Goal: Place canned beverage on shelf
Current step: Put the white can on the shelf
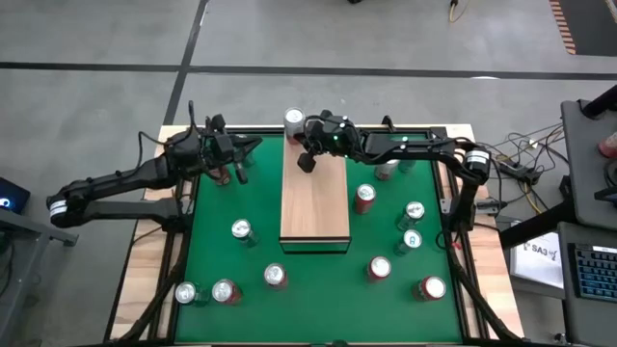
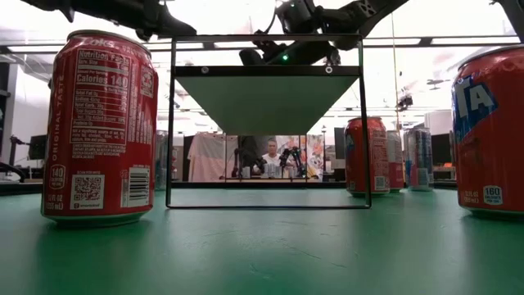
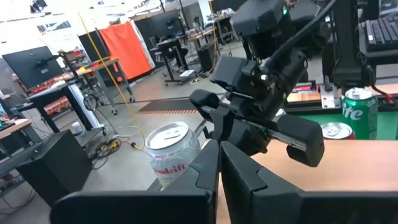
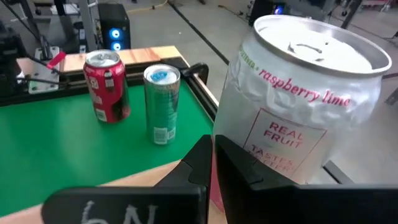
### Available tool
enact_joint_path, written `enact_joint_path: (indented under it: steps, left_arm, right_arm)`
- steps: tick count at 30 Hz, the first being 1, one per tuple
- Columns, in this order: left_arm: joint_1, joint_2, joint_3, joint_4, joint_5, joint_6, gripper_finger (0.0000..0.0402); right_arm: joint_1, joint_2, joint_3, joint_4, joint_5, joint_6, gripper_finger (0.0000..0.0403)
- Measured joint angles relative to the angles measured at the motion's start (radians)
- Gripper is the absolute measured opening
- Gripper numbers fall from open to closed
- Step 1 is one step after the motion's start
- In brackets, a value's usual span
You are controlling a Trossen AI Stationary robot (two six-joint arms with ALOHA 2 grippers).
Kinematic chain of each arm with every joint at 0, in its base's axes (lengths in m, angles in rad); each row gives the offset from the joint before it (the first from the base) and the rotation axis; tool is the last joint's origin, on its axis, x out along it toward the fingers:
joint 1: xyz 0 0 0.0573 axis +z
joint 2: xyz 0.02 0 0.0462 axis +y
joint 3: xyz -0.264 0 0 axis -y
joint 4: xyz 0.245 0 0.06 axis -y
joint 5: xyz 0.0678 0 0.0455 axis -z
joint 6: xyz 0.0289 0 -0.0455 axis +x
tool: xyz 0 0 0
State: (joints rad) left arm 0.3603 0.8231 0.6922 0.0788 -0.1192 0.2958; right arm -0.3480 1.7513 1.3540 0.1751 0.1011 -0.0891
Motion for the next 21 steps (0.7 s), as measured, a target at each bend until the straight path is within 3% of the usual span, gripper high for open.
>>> enact_joint_path:
  steps: [21]
  left_arm:
    - [0.000, 0.037, -0.001, 0.003, -0.001, -0.003, 0.0000]
  right_arm:
    - [-0.028, 0.033, 0.000, 0.046, 0.003, 0.000, 0.0013]
